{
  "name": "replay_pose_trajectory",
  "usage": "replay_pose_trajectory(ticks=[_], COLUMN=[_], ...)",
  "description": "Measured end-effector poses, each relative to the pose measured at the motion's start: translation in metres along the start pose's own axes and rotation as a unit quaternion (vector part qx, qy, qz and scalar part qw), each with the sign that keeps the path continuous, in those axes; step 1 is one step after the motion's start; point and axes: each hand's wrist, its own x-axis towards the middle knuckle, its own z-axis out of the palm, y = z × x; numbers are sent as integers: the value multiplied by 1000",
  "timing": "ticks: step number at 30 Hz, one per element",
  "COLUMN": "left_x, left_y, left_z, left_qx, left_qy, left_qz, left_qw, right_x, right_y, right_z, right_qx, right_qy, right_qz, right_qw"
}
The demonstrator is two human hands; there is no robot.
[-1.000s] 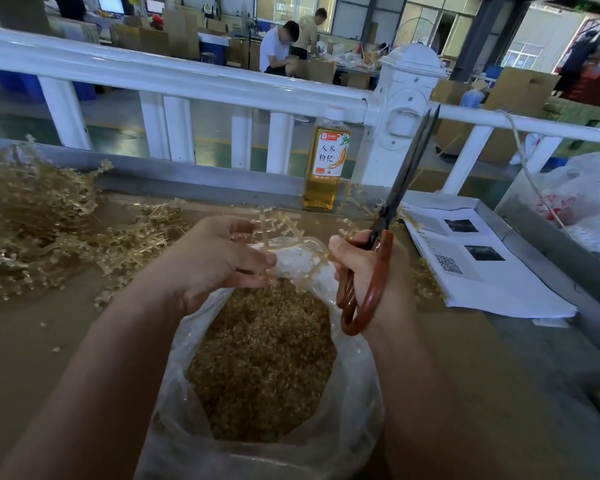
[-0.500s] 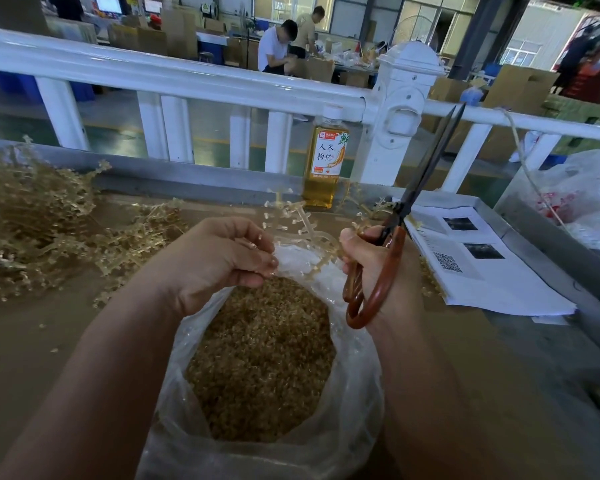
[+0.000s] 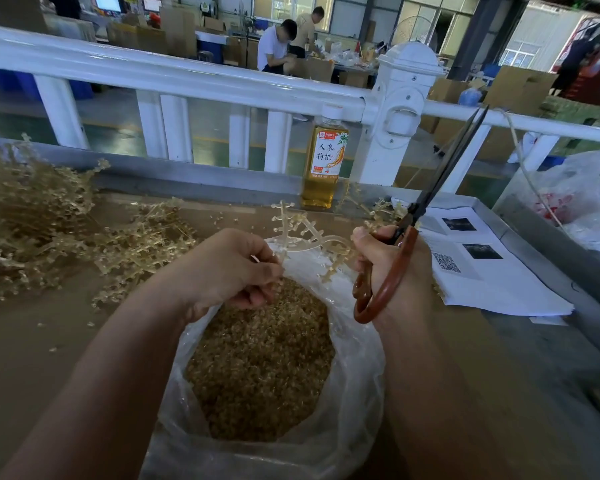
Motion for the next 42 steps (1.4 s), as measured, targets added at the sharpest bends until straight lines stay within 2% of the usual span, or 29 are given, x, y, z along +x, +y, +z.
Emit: replay_pose_trajectory(ticks=[4,11,14,20,26,30,34,36,39,42], left_x=[-3,4,4,3,4,5,2,3,3,4], left_y=[2,1,0,-1,2,2,7,8,8,7], left_z=[-1,0,2,4,6,8,-1,-5,-7,-7], left_qx=[-47,-17,-27,8,-35,-14,-162,-228,-286,-308], left_qy=[-8,62,61,62,50,46,39,64,107,131], left_qz=[-2,4,-4,-8,-22,-4,5,11,17,19], left_qw=[999,998,998,998,998,999,986,971,952,942], right_x=[-1,0,1,2,1,0,3,3,0,-10], right_y=[-2,-1,1,5,7,7,3,0,-3,-6], right_z=[0,0,0,0,0,0,-4,-5,-5,-4], right_qx=[-10,-45,-68,-36,-26,-20,34,2,-56,-67], right_qy=[3,-3,2,6,-6,-1,-69,-101,-126,-208], right_qz=[2,-15,-19,-12,-25,-11,57,82,76,100], right_qw=[1000,999,998,999,999,1000,995,991,988,971])
